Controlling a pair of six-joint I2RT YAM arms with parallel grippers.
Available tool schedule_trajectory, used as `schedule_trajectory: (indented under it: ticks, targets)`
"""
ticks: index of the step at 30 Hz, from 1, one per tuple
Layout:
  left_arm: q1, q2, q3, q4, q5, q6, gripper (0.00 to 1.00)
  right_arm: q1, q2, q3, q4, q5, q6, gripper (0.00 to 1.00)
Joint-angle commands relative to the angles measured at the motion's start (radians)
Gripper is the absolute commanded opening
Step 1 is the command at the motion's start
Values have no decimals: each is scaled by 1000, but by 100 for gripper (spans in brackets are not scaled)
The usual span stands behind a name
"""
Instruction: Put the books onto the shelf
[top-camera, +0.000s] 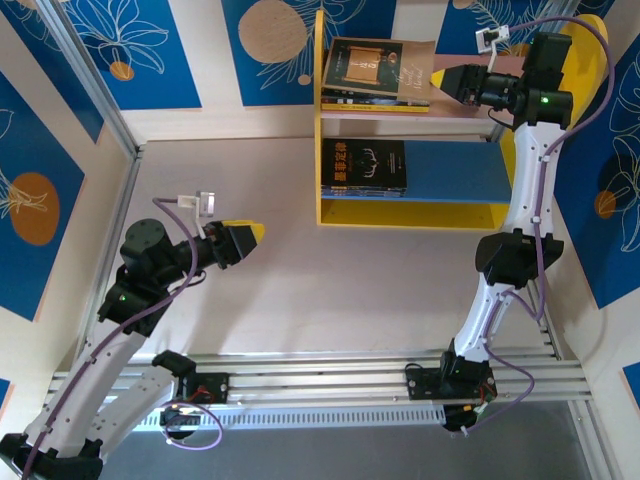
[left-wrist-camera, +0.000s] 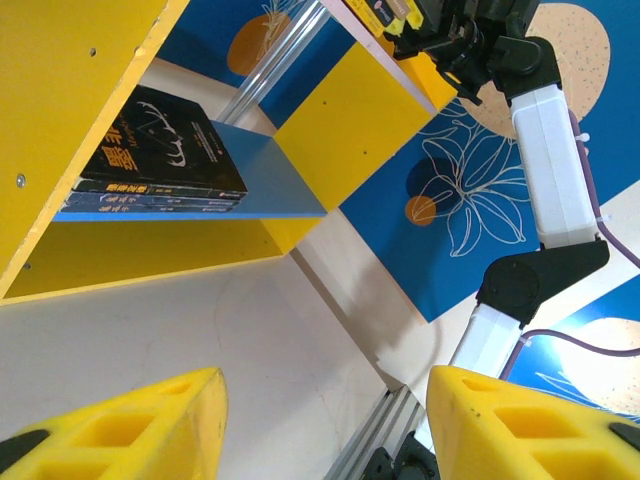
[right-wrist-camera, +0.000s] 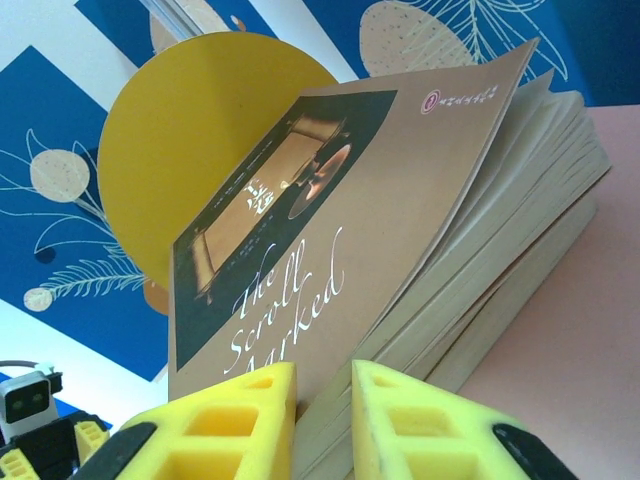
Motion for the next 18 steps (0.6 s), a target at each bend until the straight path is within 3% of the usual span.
schedule_trajectory:
  ticks: [1, 4, 11, 18]
  targets:
    - [-2, -7, 11, 31, -3, 4, 56, 13, -29, -5, -28, -96, 15, 22]
    - [-3, -3, 11, 34, -2, 1, 56, 9, -27, -5, -25, -91, 25, 22]
    - [-2, -6, 11, 33, -1, 1, 56, 9, -39, -16, -33, -14, 50, 45]
    - [-2, -8, 15, 28, 0, 6, 56, 12, -61, -37, -60, 98, 36, 47]
